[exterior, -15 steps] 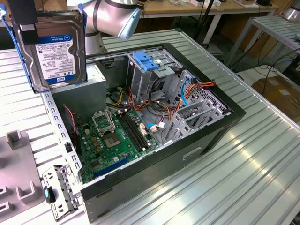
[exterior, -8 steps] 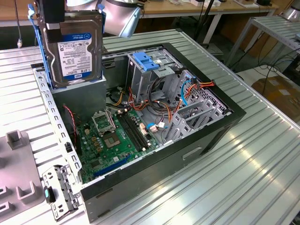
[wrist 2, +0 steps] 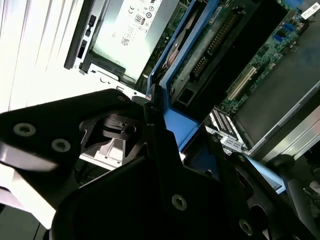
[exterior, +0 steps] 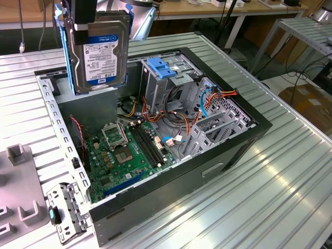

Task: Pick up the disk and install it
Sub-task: 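Pick up the disk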

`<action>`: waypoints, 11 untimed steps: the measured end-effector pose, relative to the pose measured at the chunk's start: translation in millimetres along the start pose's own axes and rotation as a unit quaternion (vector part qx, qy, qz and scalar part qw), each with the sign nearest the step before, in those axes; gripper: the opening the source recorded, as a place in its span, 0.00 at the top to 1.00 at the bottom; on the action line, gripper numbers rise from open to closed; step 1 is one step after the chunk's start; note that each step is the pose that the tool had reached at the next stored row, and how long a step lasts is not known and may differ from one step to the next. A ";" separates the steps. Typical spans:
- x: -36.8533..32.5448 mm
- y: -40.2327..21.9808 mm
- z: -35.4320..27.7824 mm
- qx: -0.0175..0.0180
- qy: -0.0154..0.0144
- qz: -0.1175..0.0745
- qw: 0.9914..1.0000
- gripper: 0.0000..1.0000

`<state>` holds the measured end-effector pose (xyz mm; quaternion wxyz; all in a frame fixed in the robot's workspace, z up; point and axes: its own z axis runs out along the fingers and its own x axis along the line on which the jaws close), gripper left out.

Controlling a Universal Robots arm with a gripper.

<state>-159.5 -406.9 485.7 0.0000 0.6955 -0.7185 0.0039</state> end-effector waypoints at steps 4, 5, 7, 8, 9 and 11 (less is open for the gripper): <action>0.6 -6.5 0.1 0.000 0.000 0.000 1.000 0.63; 1.3 -7.0 0.1 0.000 0.000 0.000 1.000 0.63; 4.0 -7.3 0.1 0.000 0.000 0.001 1.000 0.63; 8.2 -7.6 0.2 0.000 0.000 0.002 1.000 0.63; 11.6 -7.9 0.3 0.000 0.000 0.003 1.000 0.63; 15.6 -10.2 0.5 0.000 0.000 0.004 1.000 0.63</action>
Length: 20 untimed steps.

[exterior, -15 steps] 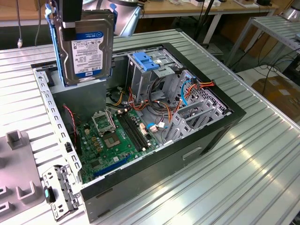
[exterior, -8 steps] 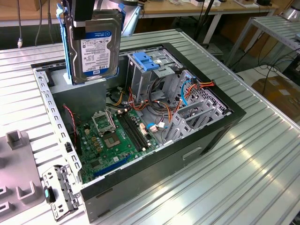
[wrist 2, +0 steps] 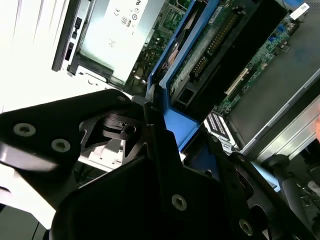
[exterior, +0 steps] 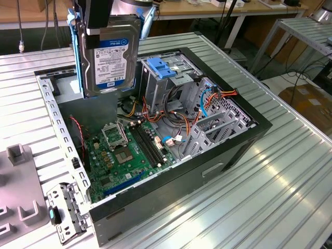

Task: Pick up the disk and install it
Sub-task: 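Pick up the disk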

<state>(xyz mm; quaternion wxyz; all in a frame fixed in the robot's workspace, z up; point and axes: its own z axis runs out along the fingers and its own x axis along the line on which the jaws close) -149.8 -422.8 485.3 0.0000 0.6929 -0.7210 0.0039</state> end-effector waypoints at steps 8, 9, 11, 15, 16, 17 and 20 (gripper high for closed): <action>2.1 -25.0 0.8 0.000 0.000 0.002 1.000 0.63; 2.1 -27.7 0.8 0.000 0.000 0.002 1.000 0.63; 2.1 -33.0 1.0 0.000 0.000 0.002 1.000 0.63; 1.9 -48.7 1.4 0.000 0.000 0.003 1.000 0.63; 1.8 -53.2 1.5 0.000 0.000 0.003 1.000 0.63; 1.7 -59.0 1.6 0.000 0.000 0.003 1.000 0.63; 1.4 -71.5 1.7 0.000 0.000 0.004 1.000 0.63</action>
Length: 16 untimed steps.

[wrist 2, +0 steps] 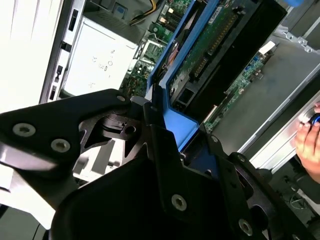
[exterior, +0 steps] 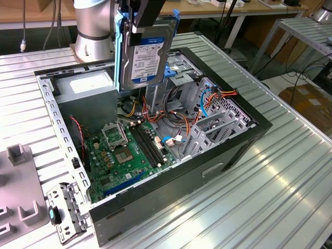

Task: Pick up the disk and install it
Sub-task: 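Pick up the disk, then insert the disk into the insertion slot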

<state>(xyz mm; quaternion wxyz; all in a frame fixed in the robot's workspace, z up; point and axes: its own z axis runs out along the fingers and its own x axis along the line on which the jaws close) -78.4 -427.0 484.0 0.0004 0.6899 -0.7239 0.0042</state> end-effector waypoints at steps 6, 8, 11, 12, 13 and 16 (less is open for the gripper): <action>0.0 -0.7 0.0 0.000 0.000 0.000 1.000 0.63; 0.0 -0.8 0.0 0.000 0.000 0.000 1.000 0.63; 0.0 -0.9 0.1 0.000 0.000 0.000 1.000 0.63; -0.1 -0.9 0.0 0.000 0.000 0.000 1.000 0.63; 0.0 -0.9 0.0 0.000 0.000 0.000 1.000 0.63; -0.1 -1.0 0.0 0.000 0.000 0.000 1.000 0.63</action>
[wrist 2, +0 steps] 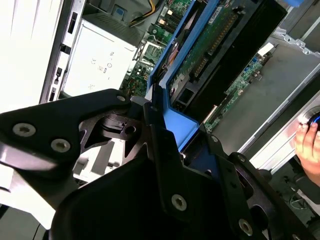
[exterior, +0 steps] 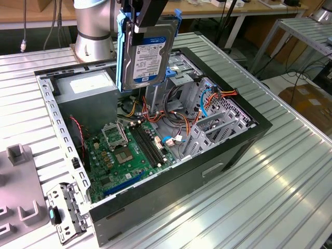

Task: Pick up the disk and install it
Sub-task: 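Insert the disk into the insertion slot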

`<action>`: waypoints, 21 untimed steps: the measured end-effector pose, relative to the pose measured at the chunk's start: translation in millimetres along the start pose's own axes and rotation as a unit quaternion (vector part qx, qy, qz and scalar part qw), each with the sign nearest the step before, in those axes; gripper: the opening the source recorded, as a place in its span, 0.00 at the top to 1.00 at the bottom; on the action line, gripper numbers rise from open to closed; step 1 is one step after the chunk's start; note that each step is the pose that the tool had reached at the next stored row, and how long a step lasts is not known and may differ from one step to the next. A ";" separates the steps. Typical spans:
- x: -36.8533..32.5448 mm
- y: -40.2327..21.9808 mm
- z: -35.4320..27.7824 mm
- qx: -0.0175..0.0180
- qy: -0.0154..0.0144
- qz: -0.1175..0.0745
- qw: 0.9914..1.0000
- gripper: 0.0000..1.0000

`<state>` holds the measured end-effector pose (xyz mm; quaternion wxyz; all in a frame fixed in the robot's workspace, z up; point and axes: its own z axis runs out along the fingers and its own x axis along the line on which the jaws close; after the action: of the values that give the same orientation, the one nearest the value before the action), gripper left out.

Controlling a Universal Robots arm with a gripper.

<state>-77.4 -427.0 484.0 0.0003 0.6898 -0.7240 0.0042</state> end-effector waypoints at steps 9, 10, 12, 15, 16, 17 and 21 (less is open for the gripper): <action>13.0 -0.6 0.1 0.000 0.000 0.000 1.000 0.63; 14.4 -0.7 0.1 0.000 0.000 0.000 1.000 0.63; 19.8 -1.0 0.1 0.000 0.000 0.000 1.000 0.63; 24.8 -1.2 0.2 0.000 0.000 0.000 1.000 0.63; 26.9 -1.3 0.2 0.000 0.000 0.000 1.000 0.63; 29.2 -1.4 0.2 0.000 0.000 0.000 1.000 0.63; 42.4 -2.0 0.4 0.000 0.000 0.000 1.000 0.63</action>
<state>-77.4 -469.4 483.9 0.0004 0.6898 -0.7240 0.0042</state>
